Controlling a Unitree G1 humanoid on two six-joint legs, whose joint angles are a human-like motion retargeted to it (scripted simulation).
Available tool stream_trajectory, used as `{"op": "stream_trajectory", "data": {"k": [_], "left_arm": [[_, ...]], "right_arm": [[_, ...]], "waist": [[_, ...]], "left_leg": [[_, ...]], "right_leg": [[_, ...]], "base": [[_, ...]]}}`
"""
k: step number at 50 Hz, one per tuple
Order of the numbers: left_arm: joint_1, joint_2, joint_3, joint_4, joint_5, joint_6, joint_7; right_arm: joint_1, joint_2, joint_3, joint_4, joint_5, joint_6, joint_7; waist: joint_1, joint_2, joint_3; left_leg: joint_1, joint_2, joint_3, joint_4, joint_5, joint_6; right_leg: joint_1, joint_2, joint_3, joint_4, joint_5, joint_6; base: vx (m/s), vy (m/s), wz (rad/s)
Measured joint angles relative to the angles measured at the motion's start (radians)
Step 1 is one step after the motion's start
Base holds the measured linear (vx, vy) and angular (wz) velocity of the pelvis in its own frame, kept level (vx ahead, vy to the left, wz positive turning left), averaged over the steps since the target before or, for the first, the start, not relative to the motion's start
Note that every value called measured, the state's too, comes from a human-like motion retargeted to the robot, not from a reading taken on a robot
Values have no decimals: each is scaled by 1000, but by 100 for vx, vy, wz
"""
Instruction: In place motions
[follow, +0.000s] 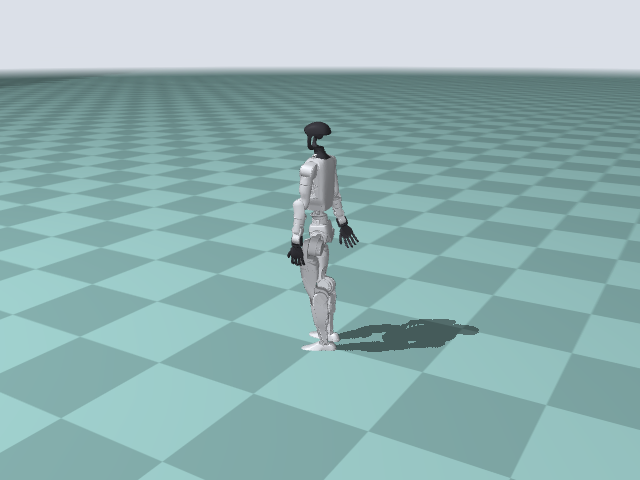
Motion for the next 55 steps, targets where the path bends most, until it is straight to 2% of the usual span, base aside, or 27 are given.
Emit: {"op": "stream_trajectory", "data": {"k": [7, 15, 20, 23, 30, 40, 47, 55], "left_arm": [[-100, -11, -35, -132, -42, -23, 7], [-103, -3, -56, -123, -23, -31, -7], [-30, 2, -25, -62, 16, -31, -12], [42, 5, 28, -16, 34, -31, -11], [221, 22, 141, 116, 33, -18, 13], [397, 33, 207, 121, 64, 15, -6], [307, 15, 183, 121, 32, 14, 12], [76, 14, 63, 69, 6, 2, 32]], "right_arm": [[61, -39, -44, 56, 64, 24, -40], [9, -11, -2, 56, 73, 20, -29], [-66, 41, 68, -1, 56, -3, -3], [-125, 74, 110, -52, 24, -17, 18], [-240, 134, 188, -218, -7, -84, 86], [-269, 158, 212, -324, 13, -141, 106], [-193, 122, 182, -241, -29, -113, 74], [-56, 39, 50, -79, -54, -40, -11]], "waist": [[-7, 1, 0], [7, 7, -5], [23, 9, -7], [-1, 8, -6], [23, 14, -4], [8, 12, -3], [-3, 5, -1], [-15, 0, 0]], "left_leg": [[2, 3, 0, 1, -1, -1], [0, 2, -4, 3, 2, -2], [-1, -3, -13, 5, 4, -3], [-3, -14, -44, 7, 8, -1], [0, -8, -27, 8, 4, -4], [-3, -7, -31, 9, 3, -4], [0, -5, -27, 7, 4, -4], [4, -2, -19, 3, 3, -2]], "right_leg": [[2, 0, -7, 1, -2, 0], [5, -2, -15, -1, -2, -1], [6, -4, -15, -1, -2, -2], [3, 0, -41, -4, 1, -16], [6, -3, -15, 1, -2, -5], [3, -2, -10, 2, -3, -4], [5, -1, -12, 1, -1, -2], [7, -1, -17, 0, -1, 0]], "base": [[0, 0, 0], [0, 0, 0], [0, 1, 6], [1, 2, 33], [0, 1, -8], [0, 0, 0], [0, 0, 0], [0, 0, 0]]}}
